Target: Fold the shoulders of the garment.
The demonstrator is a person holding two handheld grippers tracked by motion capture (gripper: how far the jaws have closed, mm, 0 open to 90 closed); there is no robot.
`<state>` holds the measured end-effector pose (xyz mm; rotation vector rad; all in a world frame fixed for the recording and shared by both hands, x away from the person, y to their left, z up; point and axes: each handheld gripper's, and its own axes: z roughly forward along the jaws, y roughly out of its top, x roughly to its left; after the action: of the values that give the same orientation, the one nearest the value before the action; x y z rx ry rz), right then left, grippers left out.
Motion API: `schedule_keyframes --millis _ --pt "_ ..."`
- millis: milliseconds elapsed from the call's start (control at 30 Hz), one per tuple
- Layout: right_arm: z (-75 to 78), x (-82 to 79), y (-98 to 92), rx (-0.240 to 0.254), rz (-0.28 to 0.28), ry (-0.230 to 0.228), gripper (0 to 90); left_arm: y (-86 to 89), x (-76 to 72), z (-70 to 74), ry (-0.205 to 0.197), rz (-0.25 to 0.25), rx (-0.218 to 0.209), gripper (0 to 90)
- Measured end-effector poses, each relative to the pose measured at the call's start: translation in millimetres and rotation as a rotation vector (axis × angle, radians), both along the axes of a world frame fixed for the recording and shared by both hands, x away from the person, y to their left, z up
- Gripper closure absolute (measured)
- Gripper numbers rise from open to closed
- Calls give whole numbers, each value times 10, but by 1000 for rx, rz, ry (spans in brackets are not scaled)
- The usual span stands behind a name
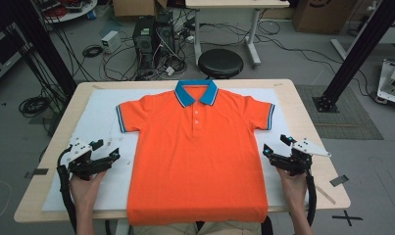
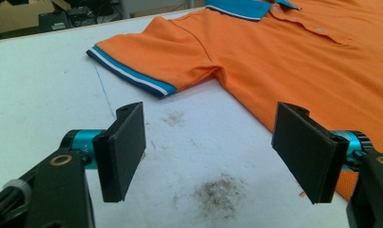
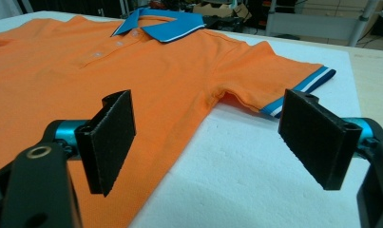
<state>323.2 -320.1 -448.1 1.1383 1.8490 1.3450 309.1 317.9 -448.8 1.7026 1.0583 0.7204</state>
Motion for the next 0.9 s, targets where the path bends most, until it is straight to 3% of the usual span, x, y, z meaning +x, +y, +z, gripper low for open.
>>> schedule_keyframes --millis 100,267,367,433,467,567,667,700,800,900 --pt "0 2 -3 1 0 -1 204 16 17 3 16 47 -14 267" --pt "0 4 3 0 -5 4 204 -19 31 22 7 51 13 282" --pt "0 1 5 -2 -8 6 204 -78 86 113 5 16 4 302" --pt "2 1 7 -2 -10 8 205 -169 175 254 -16 -7 36 339" --pt "2 1 7 -2 -10 8 205 -169 175 254 -16 -7 36 347" --pt "2 0 11 -3 -11 13 204 -256 354 472 -11 -29 50 377" --pt "2 6 9 -8 -9 7 204 -294 461 556 0 -27 55 388" --pt "1 8 11 -10 -11 7 204 -314 587 618 29 -28 58 389" --pt "2 7 13 -11 -11 9 204 -314 710 666 55 -21 47 402" --pt "3 3 22 -13 -13 18 204 -273 959 742 116 -5 20 423"
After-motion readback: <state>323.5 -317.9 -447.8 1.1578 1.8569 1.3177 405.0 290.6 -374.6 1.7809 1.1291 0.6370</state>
